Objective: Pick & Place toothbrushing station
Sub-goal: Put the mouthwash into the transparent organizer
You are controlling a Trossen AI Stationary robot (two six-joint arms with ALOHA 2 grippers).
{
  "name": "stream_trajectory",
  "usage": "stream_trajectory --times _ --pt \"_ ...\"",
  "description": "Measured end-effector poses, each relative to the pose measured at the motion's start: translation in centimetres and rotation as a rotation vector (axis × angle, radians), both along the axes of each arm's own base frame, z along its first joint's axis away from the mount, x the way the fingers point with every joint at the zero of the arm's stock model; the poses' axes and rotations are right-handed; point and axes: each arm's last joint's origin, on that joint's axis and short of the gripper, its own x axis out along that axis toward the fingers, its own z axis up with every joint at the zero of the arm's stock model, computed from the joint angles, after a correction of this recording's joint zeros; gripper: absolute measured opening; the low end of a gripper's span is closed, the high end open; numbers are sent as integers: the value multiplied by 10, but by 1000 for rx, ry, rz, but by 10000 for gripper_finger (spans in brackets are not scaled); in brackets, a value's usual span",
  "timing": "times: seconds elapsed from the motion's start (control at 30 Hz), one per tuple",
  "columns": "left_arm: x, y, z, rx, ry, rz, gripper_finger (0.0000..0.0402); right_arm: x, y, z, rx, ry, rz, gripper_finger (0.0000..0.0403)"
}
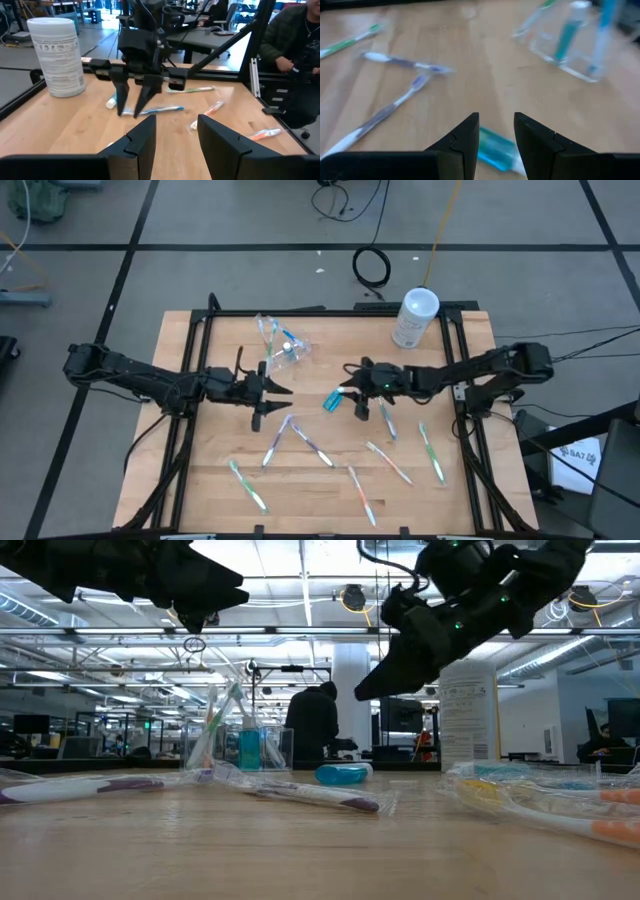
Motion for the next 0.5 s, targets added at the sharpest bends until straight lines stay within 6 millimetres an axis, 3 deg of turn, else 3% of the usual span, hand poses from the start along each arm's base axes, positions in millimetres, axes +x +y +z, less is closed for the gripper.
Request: stream_trajectory --times 0.23,0.5 --pt "0 0 -2 13 19 4 149 19 -3 -11 -4 42 13 114" --pt "0 1 -3 23 30 34 149 10 -11 -1 -56 92 -140 121"
